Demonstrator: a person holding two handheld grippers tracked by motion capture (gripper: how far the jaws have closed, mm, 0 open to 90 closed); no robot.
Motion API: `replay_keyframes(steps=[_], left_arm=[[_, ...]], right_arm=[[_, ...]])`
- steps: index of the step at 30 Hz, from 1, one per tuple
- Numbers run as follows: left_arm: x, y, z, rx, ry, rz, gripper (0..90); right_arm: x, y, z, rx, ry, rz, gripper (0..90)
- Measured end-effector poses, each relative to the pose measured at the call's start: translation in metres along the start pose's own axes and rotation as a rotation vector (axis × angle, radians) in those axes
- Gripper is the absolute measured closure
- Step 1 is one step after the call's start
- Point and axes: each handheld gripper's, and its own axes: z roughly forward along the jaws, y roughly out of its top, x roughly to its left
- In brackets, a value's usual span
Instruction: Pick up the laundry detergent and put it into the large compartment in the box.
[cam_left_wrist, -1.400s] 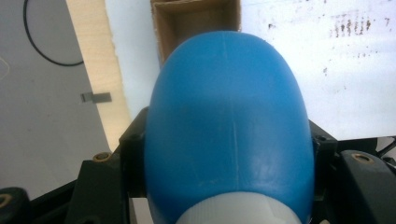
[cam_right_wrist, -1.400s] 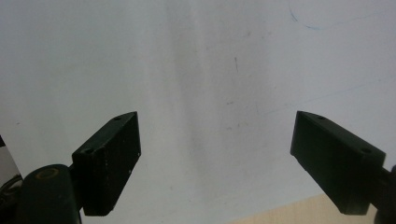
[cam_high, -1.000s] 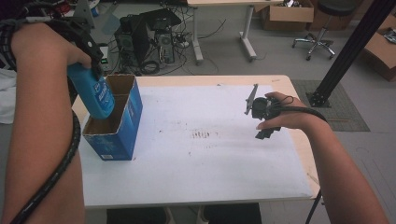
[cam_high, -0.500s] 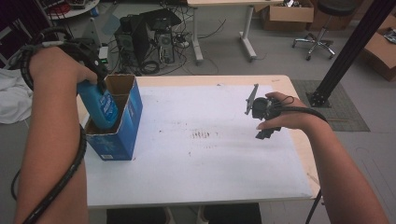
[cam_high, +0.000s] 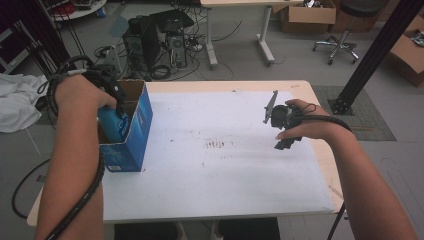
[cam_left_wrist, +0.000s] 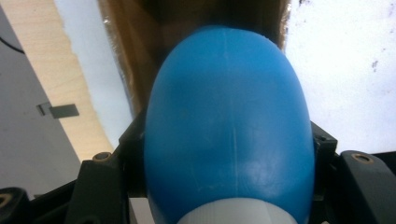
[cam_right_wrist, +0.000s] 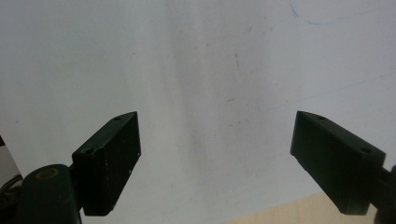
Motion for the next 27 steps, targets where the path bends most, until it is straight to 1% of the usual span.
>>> replay_keyframes(steps=[6,13,17,20,22,26,27], left_arm=[[0.002,0.004,0.018,0.004,0.001,0.007,38.3],[0.006,0.007,0.038,0.013,0.001,0.006,38.3],[0.008,0.008,0.046,0.017,0.008,-0.006,38.2],[0.010,0.009,0.052,0.019,0.004,-0.007,38.2],[0.011,0.010,0.055,0.029,-0.007,-0.005,38.2],[0.011,0.011,0.063,0.024,0.000,-0.004,38.2],[0.011,0.012,0.064,0.032,-0.001,-0.002,38.2]], right_arm=[[-0.001,0.000,0.000,0.004,0.001,-0.002,16.2],[-0.001,0.002,0.002,0.002,0.005,-0.002,16.2],[-0.001,0.002,0.001,0.007,0.005,-0.003,16.2],[-0.001,0.002,0.002,0.007,0.004,-0.001,16.2],[-0.001,0.002,0.002,0.007,0.004,-0.001,16.2],[-0.001,0.002,0.003,0.010,0.006,-0.002,16.2],[-0.001,0.002,0.003,0.010,0.007,-0.002,16.2]])
